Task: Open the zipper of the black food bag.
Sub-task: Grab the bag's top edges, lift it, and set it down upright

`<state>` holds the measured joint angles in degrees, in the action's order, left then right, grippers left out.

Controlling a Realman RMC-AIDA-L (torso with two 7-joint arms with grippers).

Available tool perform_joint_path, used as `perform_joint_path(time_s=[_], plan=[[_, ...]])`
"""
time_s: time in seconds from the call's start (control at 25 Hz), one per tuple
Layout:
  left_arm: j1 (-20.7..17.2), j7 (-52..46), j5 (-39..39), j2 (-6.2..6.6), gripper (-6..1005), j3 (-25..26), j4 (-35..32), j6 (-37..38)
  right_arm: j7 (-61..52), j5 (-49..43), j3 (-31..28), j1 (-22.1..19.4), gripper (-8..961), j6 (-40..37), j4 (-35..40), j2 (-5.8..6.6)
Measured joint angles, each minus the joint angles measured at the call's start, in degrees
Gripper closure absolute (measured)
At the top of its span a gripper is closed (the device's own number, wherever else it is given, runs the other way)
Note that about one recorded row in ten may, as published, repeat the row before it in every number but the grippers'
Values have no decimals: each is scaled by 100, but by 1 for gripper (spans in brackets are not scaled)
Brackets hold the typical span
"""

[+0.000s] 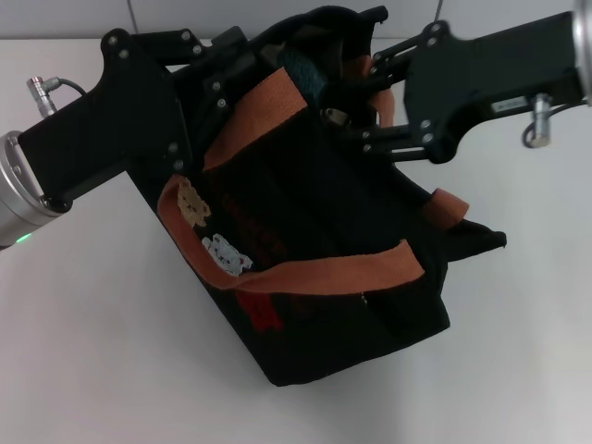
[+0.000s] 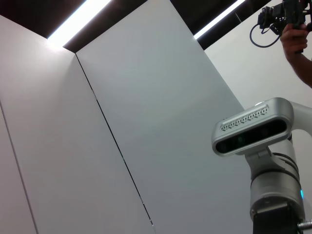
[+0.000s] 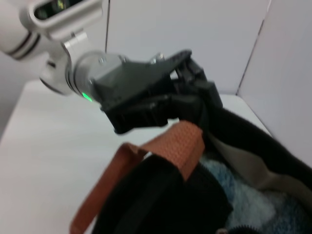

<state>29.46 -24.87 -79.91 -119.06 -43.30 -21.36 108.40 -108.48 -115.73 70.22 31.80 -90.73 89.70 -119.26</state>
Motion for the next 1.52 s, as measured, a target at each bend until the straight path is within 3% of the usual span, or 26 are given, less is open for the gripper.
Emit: perform_joint_path(time_s=[0.32,0.6,1.04,1.36,1.52], plan=[[30,0,-11,-3,850,-3,0,24,-12,-371,481,9,605,473,110,-8],[48,0,-16,-3,844,-3,0,24,29,-354,538,6,816,588,117,-9],[67,3,-5,-3,834,-3,18,1,116,-372,560,-36,947,382,247,-13],[97,65,31,-8,827,37,96,-48,117,-389,200,-141,954,-576,559,2],[154,68,46,-10,824,22,128,-158,106,-399,71,-417,955,-1065,888,-4]])
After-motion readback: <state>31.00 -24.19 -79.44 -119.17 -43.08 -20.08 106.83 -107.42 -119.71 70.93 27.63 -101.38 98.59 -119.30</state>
